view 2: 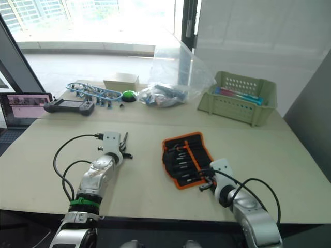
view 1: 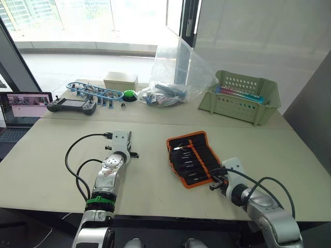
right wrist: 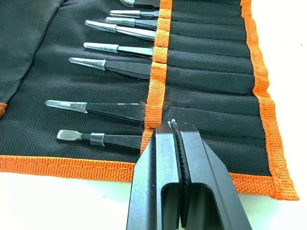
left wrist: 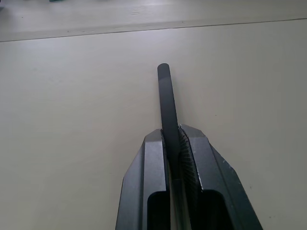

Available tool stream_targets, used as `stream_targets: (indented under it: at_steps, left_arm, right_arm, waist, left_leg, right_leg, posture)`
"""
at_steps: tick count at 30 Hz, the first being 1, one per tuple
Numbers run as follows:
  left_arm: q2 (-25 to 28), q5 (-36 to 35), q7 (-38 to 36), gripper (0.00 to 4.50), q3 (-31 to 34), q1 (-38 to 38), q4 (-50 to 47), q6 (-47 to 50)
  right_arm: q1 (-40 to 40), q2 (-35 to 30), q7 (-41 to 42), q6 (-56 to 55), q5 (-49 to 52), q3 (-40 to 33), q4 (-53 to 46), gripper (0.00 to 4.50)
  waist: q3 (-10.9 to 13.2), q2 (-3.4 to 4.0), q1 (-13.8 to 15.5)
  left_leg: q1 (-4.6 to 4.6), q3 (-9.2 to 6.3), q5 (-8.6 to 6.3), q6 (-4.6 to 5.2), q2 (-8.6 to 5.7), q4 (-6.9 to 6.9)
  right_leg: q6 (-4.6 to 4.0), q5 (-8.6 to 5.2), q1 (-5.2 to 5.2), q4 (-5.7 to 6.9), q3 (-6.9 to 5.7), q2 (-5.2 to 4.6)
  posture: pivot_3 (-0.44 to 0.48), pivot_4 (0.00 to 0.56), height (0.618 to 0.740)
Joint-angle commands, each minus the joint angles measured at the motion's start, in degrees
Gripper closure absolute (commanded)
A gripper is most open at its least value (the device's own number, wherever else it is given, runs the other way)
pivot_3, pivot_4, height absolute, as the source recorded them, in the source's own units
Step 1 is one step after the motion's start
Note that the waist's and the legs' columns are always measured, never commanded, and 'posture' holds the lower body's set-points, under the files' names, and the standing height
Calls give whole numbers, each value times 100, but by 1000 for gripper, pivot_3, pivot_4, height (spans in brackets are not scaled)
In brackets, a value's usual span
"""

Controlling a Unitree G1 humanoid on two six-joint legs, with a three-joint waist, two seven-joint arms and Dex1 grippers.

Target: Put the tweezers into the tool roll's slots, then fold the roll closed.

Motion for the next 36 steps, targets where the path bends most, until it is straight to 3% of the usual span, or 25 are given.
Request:
stream_targets:
  at_steps: [1,5,6,9,13,20,28,36]
  left_arm:
    - [153,149,-300,4482,-301,-88,-369,-376]
    - [410,39,-834,4482,-451,-232,-892,-511]
    - [499,-116,-1274,4482,-607,-299,-1195,-373]
    - [739,-559,-2507,4482,-1168,-446,-2015,281]
    - [856,-1040,-3175,4482,-1550,-792,-2620,1475]
    - [1107,-1241,-3849,4482,-2420,-1380,-2865,2979]
    - [1500,-1009,-4458,4482,-3458,-1708,-2865,3141]
    - [1654,-776,-4651,4482,-3772,-1798,-2761,3039]
  right_arm:
    - [127,2,3,307,0,129,230,4500]
    - [130,-3,0,314,10,129,227,4500]
    - [125,-1,0,314,11,133,233,4500]
    - [107,3,13,314,7,151,252,4500]
    - [67,-7,36,305,-4,174,285,4500]
    - [31,8,15,282,-21,182,309,4500]
    - [178,76,-74,272,-46,126,192,4500]
    - [278,166,-178,265,-53,120,108,4500]
  waist:
    - [13,-13,-8]
    - [29,-35,-49]
    - [30,-37,-56]
    - [36,-42,-55]
    - [40,-36,-99]
    - [56,-21,-187]
    - [62,-15,-179]
    - [70,-2,-168]
  left_leg:
    - [-11,0,0,0,1,0]
    - [-61,3,3,1,4,0]
    - [-66,3,3,2,6,0]
    - [-69,3,4,2,12,0]
    - [-69,11,3,2,23,0]
    - [-71,4,19,29,25,0]
    - [-83,-7,28,44,27,-1]
    - [-95,-10,31,50,26,-1]
  right_leg:
    - [0,0,-4,0,-1,1]
    - [1,24,-28,-1,-2,5]
    - [3,27,-32,-1,-2,6]
    - [11,33,-35,-7,-3,14]
    - [1,27,-24,-42,0,14]
    - [7,34,-24,-61,3,28]
    - [6,33,-37,-67,11,26]
    - [7,33,-52,-65,17,26]
  posture:
    - [0,150,740]
    - [0,150,740]
    - [0,150,740]
    - [0,150,740]
    - [0,150,740]
    - [0,150,740]
    - [0,150,740]
    - [0,150,740]
